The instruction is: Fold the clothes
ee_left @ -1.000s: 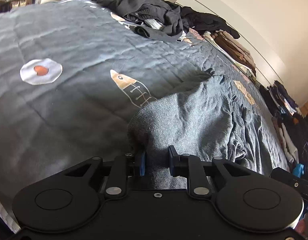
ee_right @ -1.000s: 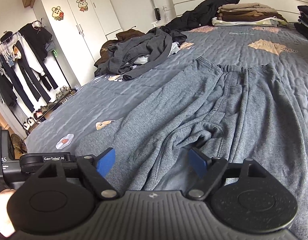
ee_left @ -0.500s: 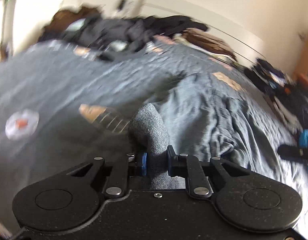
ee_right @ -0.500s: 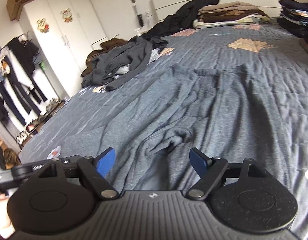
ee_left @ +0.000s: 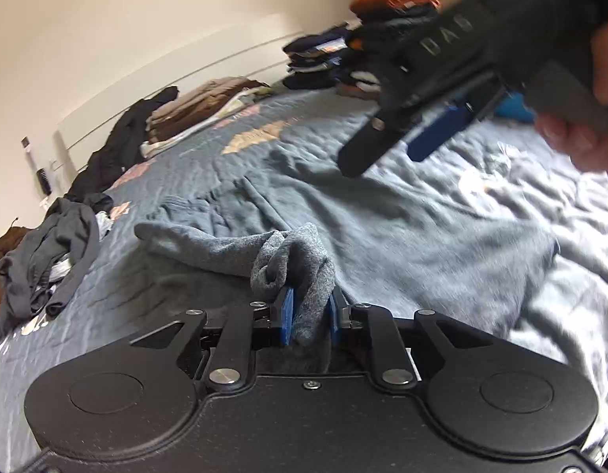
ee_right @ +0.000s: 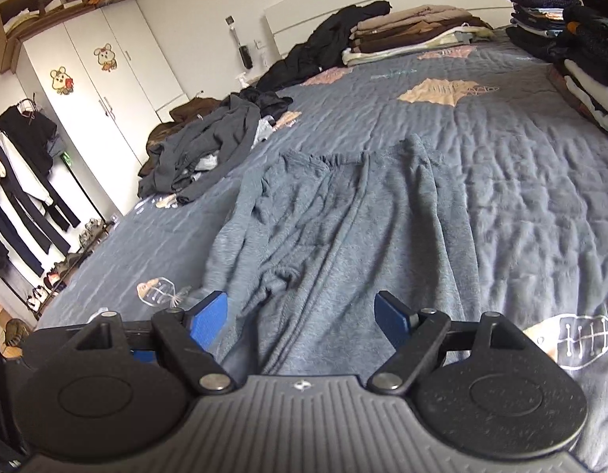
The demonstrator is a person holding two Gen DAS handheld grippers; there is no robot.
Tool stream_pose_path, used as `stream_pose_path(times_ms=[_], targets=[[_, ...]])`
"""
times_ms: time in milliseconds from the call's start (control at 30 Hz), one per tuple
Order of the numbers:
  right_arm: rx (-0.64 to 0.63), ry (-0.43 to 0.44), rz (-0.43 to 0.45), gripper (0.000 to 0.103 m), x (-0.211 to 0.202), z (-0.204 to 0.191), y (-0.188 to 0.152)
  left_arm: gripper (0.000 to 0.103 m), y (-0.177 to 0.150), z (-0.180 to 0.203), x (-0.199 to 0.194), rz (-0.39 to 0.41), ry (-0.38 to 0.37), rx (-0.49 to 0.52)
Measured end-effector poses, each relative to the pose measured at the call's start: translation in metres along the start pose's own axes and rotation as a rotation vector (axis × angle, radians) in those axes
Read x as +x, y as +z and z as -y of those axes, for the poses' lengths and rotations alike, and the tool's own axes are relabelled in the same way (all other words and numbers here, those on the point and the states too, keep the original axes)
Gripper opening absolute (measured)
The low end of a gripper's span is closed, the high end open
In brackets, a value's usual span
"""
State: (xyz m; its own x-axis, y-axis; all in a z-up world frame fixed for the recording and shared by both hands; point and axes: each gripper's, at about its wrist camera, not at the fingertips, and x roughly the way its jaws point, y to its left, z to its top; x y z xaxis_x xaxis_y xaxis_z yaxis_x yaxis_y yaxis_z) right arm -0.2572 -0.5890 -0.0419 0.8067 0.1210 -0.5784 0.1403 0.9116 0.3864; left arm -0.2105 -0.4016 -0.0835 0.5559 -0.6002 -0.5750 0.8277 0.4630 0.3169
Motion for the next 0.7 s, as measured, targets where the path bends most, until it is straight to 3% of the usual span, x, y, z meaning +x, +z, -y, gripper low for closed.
stream_pose_path(times_ms=[100,200,300,400,467,567,700], targets=[[-0.012,-0.004,-0.035,0.081,0.007,0.003,-0.006,0.025,-0.005,0.01,-0.009,-0.007,-0.069,0.031],[-0.028,-0.019,-0.036,0.081,0.009,0.005,-0.01,0.028,-0.009,0.013,-0.031,0.029,-0.083,0.074],[-0.102,-0.01,-0.008,0.081,0.007,-0.001,-0.013,0.033,-0.013,0.003,-0.031,0.029,-0.072,0.028],[-0.244,-0.008,-0.003,0.081,0.012,-0.018,-0.018,0.041,-0.017,-0.008,-0.03,0.027,-0.06,-0.026],[-0.337,-0.006,-0.015,0.081,0.019,-0.031,-0.021,0.041,-0.02,-0.015,-0.028,0.025,-0.052,-0.061],[-0.362,0.04,-0.03,0.081,0.031,-0.043,-0.025,0.043,-0.024,-0.025,-0.027,0.022,-0.04,-0.114],[-0.315,0.074,-0.074,0.08,0.047,-0.05,-0.027,0.043,-0.029,-0.027,-0.032,0.021,-0.013,-0.082]])
